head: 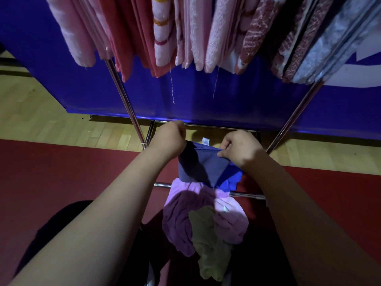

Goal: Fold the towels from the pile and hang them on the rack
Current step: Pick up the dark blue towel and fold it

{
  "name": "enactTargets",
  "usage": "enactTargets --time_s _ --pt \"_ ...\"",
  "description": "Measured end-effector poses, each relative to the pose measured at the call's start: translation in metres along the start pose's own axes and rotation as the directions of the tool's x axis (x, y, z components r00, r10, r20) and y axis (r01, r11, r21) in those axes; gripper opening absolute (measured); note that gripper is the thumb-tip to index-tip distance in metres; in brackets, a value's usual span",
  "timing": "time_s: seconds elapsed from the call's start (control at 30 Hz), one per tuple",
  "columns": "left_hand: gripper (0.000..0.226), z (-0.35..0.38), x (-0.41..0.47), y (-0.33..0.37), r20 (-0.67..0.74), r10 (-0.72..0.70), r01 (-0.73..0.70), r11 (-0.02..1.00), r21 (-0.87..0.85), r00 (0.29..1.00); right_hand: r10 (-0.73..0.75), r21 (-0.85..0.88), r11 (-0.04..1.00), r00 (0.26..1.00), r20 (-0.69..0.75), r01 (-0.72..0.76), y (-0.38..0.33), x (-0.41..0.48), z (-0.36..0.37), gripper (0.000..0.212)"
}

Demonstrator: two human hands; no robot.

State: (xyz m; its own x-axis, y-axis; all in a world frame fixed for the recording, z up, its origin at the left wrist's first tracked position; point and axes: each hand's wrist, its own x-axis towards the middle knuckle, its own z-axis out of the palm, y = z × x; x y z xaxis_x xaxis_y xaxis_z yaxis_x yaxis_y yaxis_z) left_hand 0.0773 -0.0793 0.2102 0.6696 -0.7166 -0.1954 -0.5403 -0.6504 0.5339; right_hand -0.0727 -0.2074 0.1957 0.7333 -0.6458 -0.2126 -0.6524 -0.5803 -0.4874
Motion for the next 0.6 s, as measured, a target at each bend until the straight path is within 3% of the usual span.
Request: enactTargets --time_s 0.13,0.23,0.4,0.5,0.6 --pt "0.035 -0.0042 -0.0003 0.0033 0.037 0.019 -0.017 0.999 -0.047 0.999 -0.054 -0.025 0.998 0.998 -0.022 0.054 -0.0023 -0.0043 -0.0046 0.02" --pt "0.041 -0.0061 -0.0025 0.0057 0.034 0.035 -0.035 0.999 -0.012 0.999 -0.116 -0.028 0.993 0.992 0.045 0.117 -0.0045 -0.007 -0.0032 0.02" --pt "0.045 -0.0057 -0.002 0.0035 0.086 0.115 -0.118 0.992 0.038 0.99 -0.157 0.014 0.988 0.986 0.06 0.156 -0.0039 -0.0022 -0.0052 0.009" --pt "0.046 -0.0039 -0.0027 0.0042 0.136 0.162 -0.17 0.984 0.051 0.977 -0.22 -0.096 0.969 0.97 0.106 0.23 -0.0032 -0.0002 -0.0052 0.015" --pt "0.043 -0.0029 -0.0018 0.0032 0.122 0.181 -0.19 0.979 0.067 0.976 -0.179 -0.106 0.976 0.979 0.099 0.19 0.0002 0.0009 -0.0009 0.017"
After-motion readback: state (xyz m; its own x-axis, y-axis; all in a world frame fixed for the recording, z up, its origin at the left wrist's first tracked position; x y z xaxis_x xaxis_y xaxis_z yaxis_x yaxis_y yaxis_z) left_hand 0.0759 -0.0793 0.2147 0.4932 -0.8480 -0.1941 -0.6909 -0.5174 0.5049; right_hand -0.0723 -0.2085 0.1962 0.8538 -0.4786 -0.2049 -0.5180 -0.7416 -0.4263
